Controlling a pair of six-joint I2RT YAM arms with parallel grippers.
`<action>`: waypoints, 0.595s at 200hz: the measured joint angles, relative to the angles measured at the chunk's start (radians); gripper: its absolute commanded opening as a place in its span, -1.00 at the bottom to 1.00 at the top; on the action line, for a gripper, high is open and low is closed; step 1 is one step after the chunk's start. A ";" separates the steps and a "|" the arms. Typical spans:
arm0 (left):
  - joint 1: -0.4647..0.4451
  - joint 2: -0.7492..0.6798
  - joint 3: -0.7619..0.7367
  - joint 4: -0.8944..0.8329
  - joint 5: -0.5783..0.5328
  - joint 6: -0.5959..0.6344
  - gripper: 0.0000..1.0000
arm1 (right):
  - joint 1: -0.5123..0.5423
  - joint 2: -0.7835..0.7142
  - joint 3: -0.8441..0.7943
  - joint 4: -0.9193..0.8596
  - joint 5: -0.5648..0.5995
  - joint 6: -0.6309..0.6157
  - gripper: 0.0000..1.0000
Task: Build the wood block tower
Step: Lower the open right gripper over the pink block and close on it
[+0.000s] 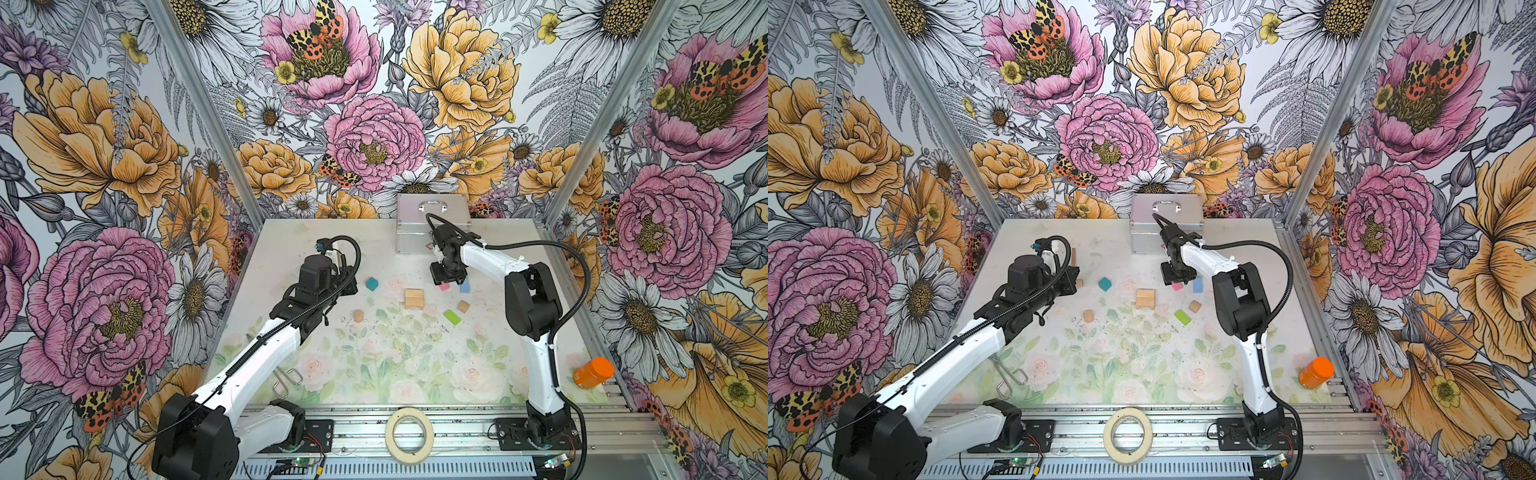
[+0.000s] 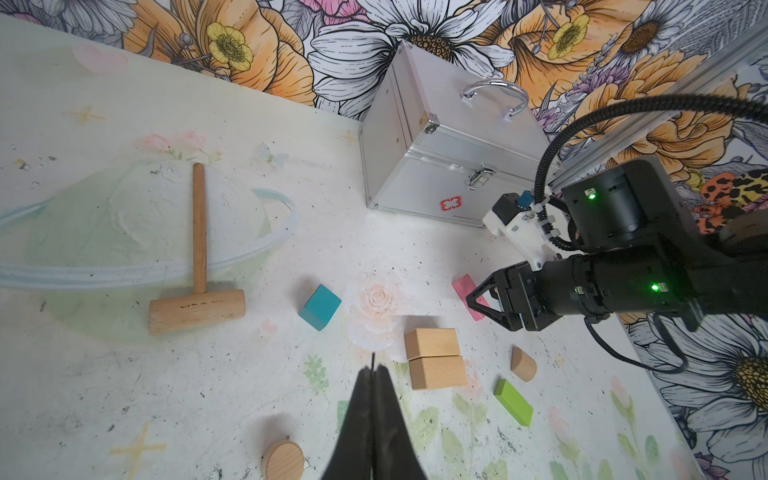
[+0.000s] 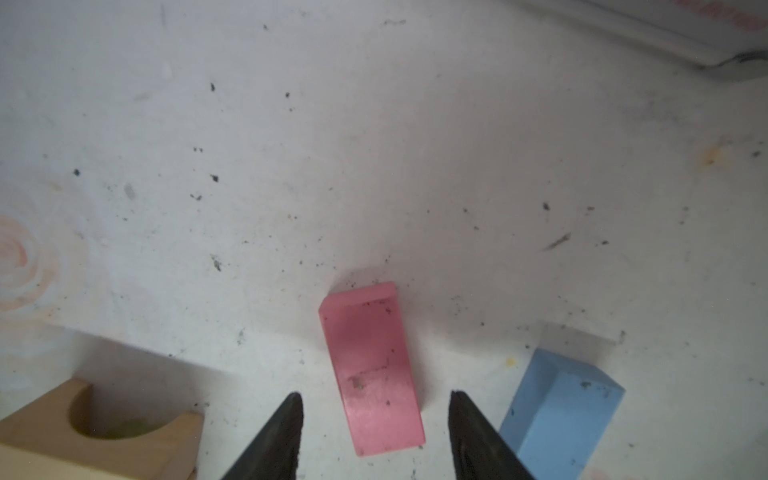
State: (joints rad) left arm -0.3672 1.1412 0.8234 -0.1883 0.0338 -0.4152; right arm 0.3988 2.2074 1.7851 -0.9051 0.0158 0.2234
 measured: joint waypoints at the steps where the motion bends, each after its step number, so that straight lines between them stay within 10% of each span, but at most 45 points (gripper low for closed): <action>1: 0.000 0.000 0.000 0.000 0.000 0.000 -0.93 | 0.000 0.000 0.000 0.000 0.000 0.000 0.14; 119: 0.006 0.000 0.000 0.006 0.016 -0.001 -0.93 | 0.000 0.039 0.004 0.008 0.007 0.011 -0.39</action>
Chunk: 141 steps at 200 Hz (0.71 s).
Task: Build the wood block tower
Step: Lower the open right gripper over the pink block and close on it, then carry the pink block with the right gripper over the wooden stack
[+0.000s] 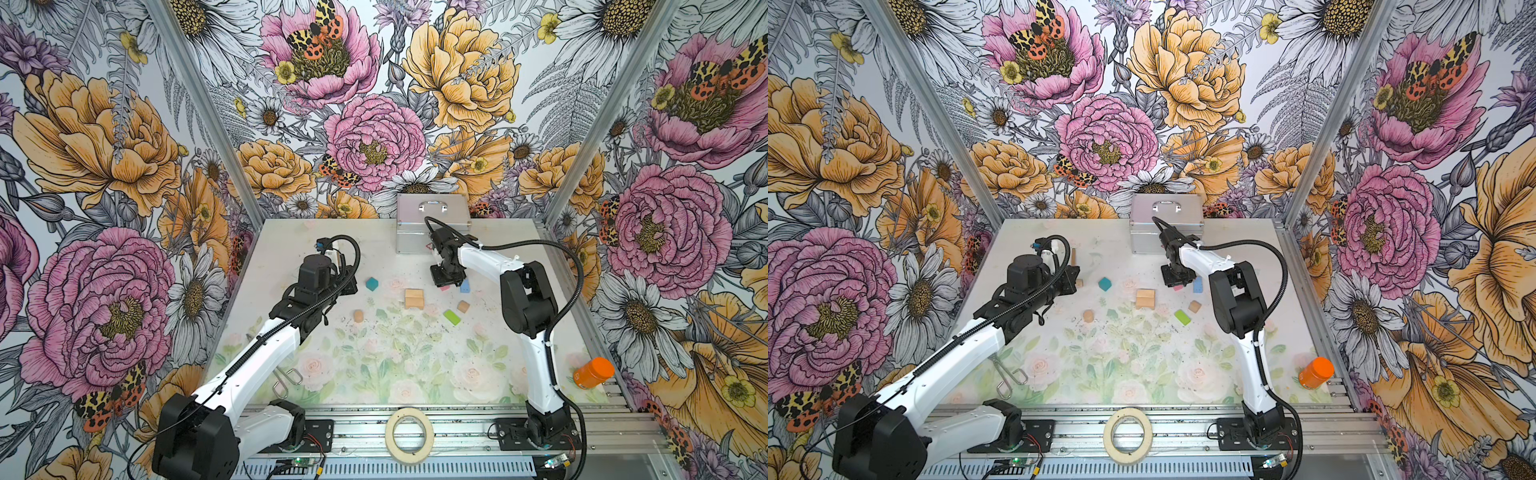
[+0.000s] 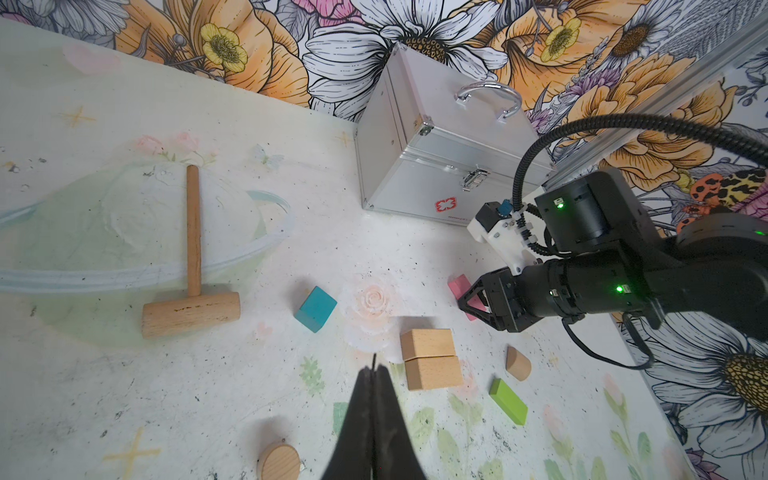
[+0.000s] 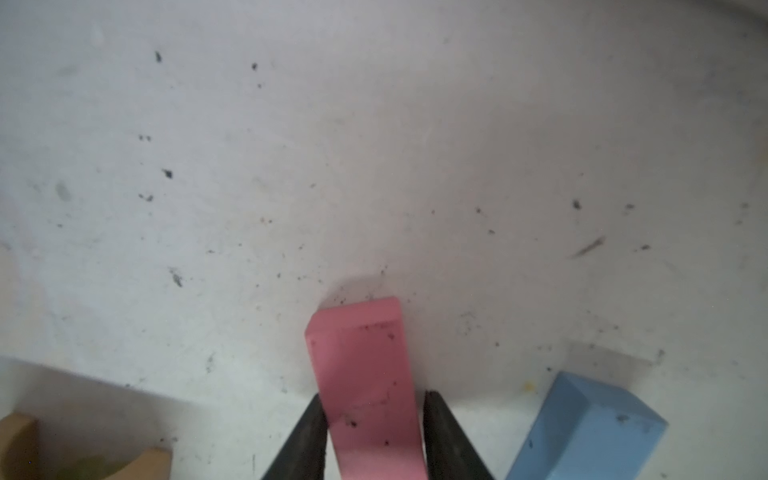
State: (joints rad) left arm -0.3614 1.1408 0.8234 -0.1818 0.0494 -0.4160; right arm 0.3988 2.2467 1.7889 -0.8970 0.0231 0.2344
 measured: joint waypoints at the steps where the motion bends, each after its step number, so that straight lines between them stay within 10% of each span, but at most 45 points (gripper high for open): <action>1: 0.000 0.000 0.000 0.000 0.000 0.000 -0.93 | 0.000 0.000 0.000 0.000 0.000 0.003 -0.40; 49: 0.004 0.000 0.000 0.001 0.010 0.000 -0.93 | 0.006 0.000 0.000 0.002 0.007 0.028 -1.00; 141: 0.020 -0.002 -0.016 0.007 0.028 -0.003 -0.93 | 0.073 -0.136 -0.034 -0.076 0.121 0.179 -1.00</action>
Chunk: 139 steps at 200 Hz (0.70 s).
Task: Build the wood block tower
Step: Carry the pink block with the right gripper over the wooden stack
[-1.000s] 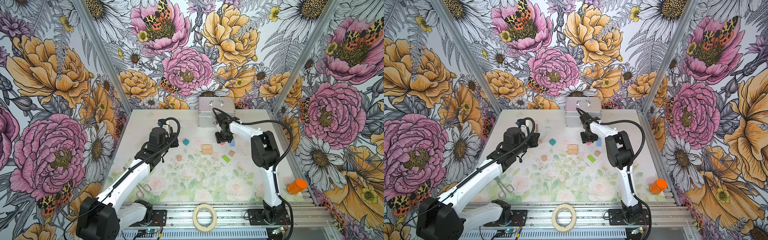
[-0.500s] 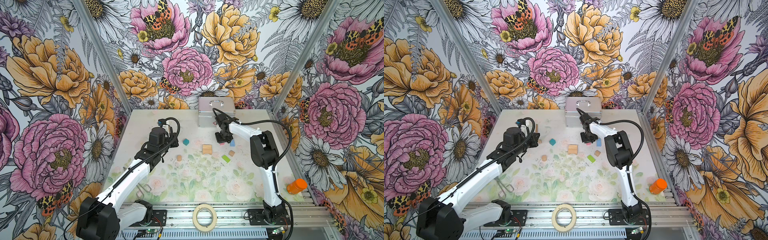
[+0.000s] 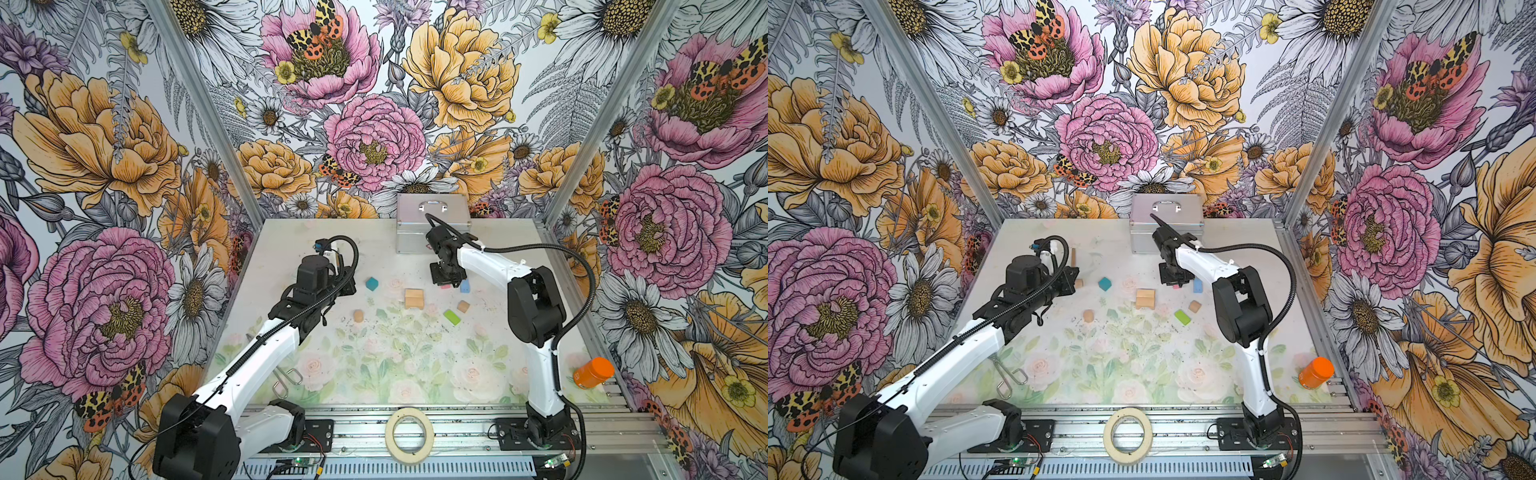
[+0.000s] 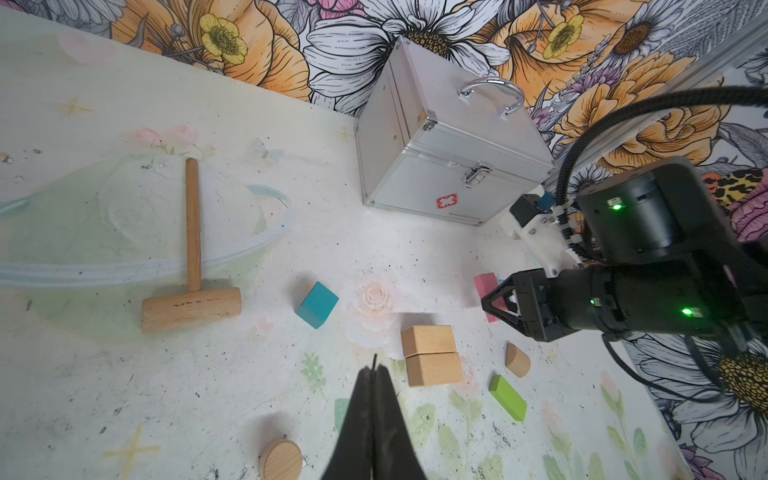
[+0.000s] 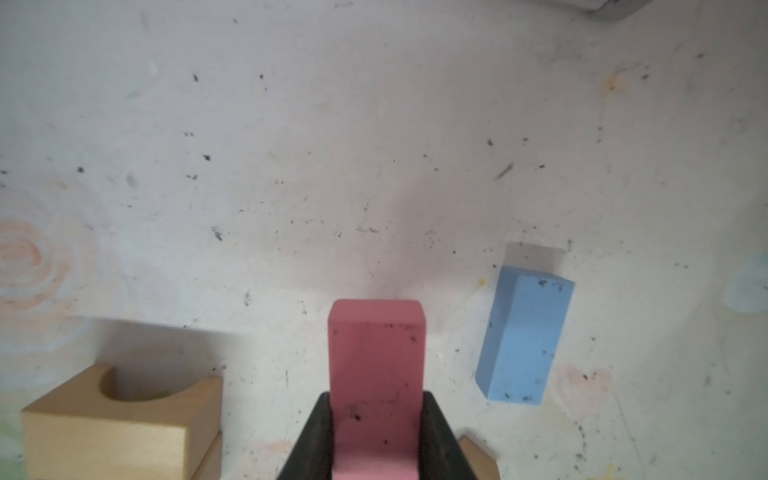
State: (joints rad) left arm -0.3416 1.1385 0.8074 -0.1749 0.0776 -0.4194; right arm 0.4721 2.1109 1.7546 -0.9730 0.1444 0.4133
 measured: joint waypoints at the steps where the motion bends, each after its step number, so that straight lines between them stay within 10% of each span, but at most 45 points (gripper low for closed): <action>1: 0.000 0.000 0.000 0.000 0.000 0.000 -0.93 | 0.001 -0.003 0.000 0.000 0.001 0.002 -1.00; 139: 0.012 -0.084 -0.040 -0.001 0.024 0.001 -0.92 | 0.245 -0.033 0.060 -0.082 -0.017 0.260 -1.00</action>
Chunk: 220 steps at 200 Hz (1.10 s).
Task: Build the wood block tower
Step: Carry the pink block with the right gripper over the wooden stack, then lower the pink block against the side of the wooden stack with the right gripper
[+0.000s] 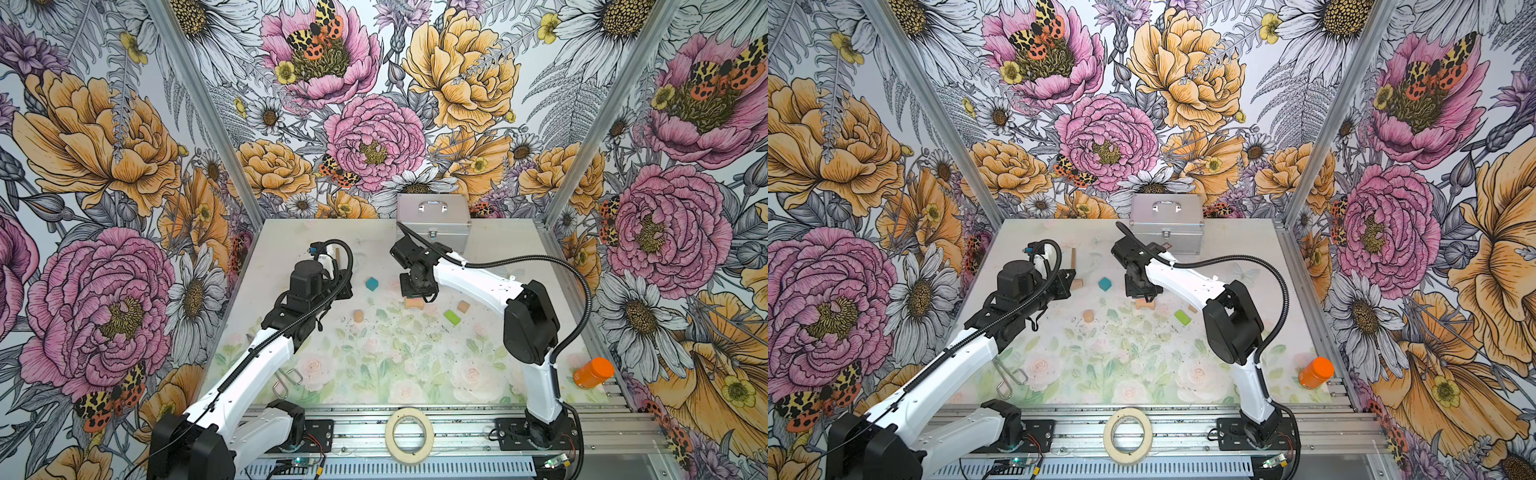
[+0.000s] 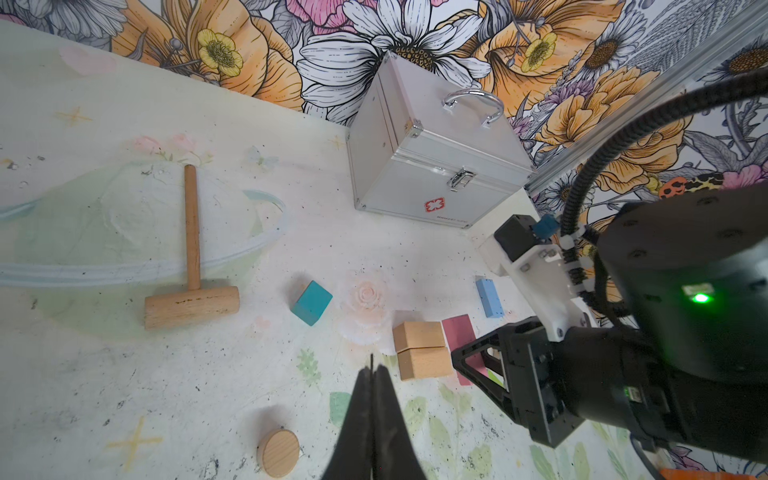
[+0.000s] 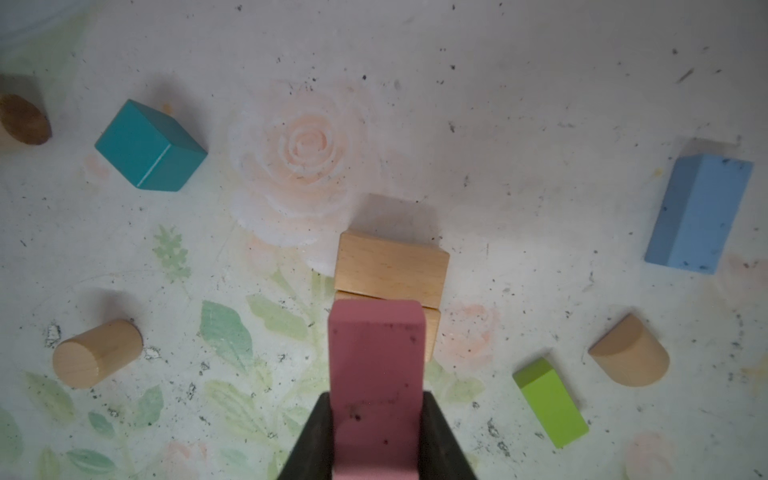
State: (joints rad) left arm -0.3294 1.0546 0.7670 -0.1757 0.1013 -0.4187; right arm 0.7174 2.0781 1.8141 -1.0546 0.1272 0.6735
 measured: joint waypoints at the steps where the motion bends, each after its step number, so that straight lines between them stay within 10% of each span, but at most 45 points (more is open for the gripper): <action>1: 0.000 -0.001 0.000 0.000 0.000 0.000 -0.92 | 0.001 0.002 0.001 0.000 -0.001 0.000 -1.00; 220: 0.008 -0.008 -0.010 0.000 0.004 0.000 -0.92 | 0.010 0.110 0.055 -0.011 -0.018 0.080 -1.00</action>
State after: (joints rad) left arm -0.3218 1.0466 0.7570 -0.1757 0.1055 -0.4187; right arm 0.7269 2.1883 1.8694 -1.0657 0.1089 0.7532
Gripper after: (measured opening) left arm 0.046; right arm 0.291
